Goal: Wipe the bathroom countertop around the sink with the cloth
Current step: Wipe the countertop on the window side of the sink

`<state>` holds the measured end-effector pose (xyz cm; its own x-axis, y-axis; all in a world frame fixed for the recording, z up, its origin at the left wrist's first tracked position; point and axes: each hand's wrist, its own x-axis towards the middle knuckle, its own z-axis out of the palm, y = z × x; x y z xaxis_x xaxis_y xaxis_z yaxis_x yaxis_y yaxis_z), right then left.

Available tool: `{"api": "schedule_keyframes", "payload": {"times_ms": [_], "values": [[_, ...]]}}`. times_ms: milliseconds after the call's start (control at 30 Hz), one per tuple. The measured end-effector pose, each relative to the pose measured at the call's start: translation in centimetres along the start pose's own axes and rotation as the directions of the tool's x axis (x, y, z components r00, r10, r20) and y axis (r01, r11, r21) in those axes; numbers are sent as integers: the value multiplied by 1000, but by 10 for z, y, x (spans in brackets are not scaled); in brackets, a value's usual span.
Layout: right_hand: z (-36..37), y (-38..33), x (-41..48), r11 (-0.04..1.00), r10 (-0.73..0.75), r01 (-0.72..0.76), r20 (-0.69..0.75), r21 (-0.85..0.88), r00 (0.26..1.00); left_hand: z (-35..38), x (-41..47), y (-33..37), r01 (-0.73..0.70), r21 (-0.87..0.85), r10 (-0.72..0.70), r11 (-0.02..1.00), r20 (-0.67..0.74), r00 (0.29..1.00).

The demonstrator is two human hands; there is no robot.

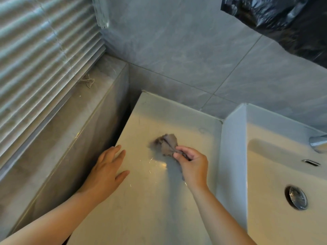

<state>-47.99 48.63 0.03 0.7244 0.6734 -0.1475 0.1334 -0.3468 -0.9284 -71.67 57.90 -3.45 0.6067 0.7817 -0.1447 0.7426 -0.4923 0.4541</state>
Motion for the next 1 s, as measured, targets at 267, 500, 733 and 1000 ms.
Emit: {"api": "schedule_keyframes", "payload": {"times_ms": [267,500,733,1000], "values": [[15,-22,75,985,-135,124,-87,-118,987,0,-1,4,31,-24,-32,999,-21,999],[41,0,76,947,-181,162,-44,-278,982,1,-1,3,23,-58,-26,998,-44,999],[50,7,24,950,-171,184,71,-253,983,1,-2,-1,24,-118,-28,993,-30,999],[47,-5,-10,989,-60,88,220,-117,974,2,-24,-12,309,-338,-349,889,-62,935]]}}
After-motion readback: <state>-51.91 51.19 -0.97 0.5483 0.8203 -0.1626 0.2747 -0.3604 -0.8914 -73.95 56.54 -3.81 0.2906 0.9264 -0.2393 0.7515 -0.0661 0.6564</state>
